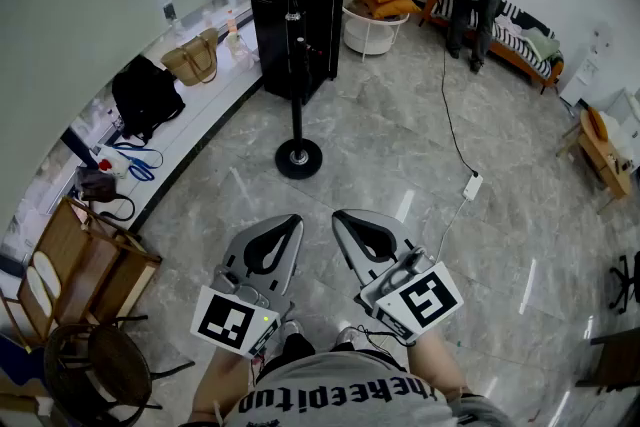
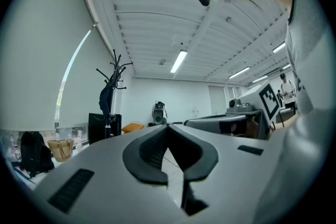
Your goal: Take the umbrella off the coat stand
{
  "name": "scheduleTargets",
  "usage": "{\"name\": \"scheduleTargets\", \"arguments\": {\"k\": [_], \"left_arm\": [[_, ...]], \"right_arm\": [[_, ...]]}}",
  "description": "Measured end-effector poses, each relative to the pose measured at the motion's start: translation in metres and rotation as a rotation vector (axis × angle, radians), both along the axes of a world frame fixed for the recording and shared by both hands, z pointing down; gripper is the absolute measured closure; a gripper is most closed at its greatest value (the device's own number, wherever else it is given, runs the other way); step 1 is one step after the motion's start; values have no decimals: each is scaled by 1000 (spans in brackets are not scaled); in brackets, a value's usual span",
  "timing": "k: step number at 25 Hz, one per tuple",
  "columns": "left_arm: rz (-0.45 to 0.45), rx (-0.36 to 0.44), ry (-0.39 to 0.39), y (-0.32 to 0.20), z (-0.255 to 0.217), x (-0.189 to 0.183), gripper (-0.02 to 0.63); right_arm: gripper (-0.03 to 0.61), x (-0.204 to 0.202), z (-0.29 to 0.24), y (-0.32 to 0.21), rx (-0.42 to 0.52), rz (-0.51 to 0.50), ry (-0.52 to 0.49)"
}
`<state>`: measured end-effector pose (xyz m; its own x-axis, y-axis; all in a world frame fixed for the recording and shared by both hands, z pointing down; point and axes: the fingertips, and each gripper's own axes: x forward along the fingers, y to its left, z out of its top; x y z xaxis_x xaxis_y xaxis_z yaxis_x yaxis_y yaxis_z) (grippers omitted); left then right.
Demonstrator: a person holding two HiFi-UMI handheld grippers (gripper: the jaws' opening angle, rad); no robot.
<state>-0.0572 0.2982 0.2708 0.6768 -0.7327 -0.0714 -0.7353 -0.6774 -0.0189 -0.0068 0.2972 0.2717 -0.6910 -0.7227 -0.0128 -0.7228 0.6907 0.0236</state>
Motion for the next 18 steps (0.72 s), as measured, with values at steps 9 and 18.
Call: {"name": "scheduleTargets", "arguments": {"k": [9, 18], "left_arm": [[18, -1, -2, -3, 1, -16, 598], [65, 1, -3, -13, 7, -44, 598]], "right_arm": [[569, -18, 1, -3, 1, 9, 7], [568, -48, 8, -11, -20, 49, -10]]}}
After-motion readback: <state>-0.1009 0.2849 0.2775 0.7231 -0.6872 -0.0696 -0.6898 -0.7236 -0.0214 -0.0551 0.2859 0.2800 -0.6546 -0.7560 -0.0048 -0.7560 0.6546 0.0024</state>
